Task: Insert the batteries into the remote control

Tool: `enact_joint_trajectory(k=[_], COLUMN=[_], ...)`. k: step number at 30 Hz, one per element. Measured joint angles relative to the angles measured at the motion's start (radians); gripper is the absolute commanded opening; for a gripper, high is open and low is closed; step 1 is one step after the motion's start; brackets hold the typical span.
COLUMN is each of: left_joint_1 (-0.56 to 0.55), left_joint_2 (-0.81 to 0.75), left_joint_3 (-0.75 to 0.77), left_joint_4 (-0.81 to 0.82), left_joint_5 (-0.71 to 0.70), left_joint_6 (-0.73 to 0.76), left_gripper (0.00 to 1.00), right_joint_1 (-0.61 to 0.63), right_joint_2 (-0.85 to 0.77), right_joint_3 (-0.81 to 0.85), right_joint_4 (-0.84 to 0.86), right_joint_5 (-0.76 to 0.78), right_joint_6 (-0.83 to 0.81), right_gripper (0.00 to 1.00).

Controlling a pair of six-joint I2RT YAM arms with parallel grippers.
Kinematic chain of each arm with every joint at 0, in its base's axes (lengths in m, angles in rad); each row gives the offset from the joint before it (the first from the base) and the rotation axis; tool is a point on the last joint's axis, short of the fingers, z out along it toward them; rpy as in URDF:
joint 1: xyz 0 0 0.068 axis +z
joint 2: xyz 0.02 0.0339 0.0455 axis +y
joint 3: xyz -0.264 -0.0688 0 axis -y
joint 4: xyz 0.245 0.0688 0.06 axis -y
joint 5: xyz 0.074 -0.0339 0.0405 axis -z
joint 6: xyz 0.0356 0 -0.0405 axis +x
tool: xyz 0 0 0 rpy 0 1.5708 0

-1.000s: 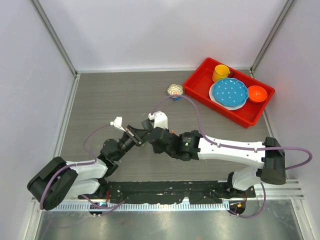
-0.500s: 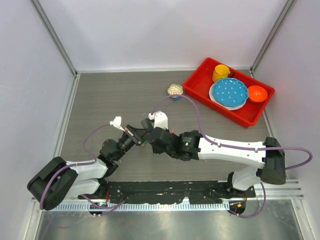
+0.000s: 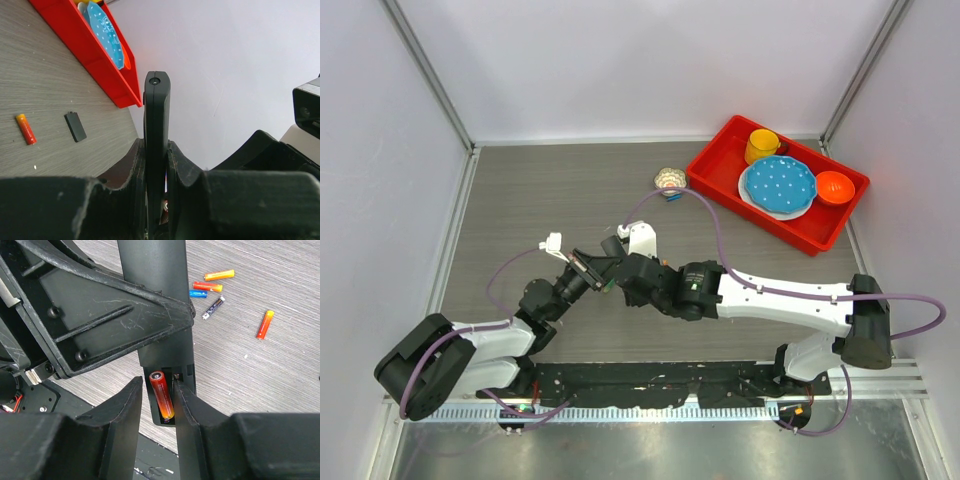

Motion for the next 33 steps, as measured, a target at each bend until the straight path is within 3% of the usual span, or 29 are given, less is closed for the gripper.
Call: enact_joint_trajectory(k=[14,33], left_joint_1=[-0.001,-0.001], left_joint_2=[0.032,0.037], left_joint_3=[0.000,0.000], left_joint_4=[0.045,0.055], left_joint_5=[-0.001,-0.001], left_joint_6=[-0.018,-0.018], left_gripper=[0.00,0.00], right_joint_1=[0.000,-0.002], right_joint_2=[-0.005,-0.011], right_joint_3=[0.039,0.065], right_joint_4=[-0.040,-0.061], right_joint_5=[0.014,0.022], right_joint_6=[0.000,-0.001], right_gripper=[0.47,0.50])
